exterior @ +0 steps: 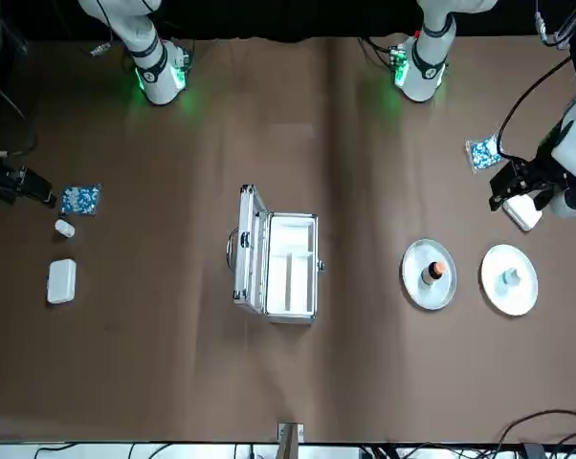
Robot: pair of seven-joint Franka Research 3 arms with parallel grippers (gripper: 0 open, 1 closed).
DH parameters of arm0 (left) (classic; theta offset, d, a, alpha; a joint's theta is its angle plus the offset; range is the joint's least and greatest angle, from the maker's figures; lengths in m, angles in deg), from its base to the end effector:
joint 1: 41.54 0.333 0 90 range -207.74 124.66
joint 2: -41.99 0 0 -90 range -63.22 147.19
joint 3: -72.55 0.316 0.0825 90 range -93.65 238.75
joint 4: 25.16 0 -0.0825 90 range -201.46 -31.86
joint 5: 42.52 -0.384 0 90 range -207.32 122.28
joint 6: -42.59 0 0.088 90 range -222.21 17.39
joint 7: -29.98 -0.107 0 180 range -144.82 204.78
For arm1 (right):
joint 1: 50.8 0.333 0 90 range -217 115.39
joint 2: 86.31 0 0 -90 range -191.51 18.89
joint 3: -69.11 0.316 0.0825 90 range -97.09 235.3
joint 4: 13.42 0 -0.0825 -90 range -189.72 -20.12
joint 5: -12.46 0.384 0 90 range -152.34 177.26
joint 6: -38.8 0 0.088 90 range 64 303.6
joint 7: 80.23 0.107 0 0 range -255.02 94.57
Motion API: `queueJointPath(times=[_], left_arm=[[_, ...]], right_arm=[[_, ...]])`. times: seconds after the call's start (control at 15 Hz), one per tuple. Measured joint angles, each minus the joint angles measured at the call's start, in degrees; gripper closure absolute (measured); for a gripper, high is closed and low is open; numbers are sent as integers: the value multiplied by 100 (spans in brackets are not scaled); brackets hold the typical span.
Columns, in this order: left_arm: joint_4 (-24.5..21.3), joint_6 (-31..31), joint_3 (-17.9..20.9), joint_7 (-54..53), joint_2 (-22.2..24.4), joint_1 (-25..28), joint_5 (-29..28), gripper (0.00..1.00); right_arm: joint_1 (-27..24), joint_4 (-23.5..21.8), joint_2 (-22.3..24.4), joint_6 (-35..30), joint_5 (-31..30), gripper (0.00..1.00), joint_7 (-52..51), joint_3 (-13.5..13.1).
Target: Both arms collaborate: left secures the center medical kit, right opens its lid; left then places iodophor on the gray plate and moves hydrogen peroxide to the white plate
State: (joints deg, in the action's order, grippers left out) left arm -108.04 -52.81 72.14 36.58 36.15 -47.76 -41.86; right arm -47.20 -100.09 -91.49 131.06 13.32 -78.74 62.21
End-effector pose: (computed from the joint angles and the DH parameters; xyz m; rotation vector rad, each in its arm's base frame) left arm 0.5920 -0.0697 0.6340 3.1109 0.0000 0.1782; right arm 0.5850 -0.0289 0.6043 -3.1348 0.1311 -0.0124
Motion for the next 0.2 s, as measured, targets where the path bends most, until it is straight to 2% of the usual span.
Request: queueJointPath(times=[0.2], left_arm=[[-5,14,-13,0,-2,0,-5,0]], right_arm=[[0,0,0,-2,-9,1,-18,0]])
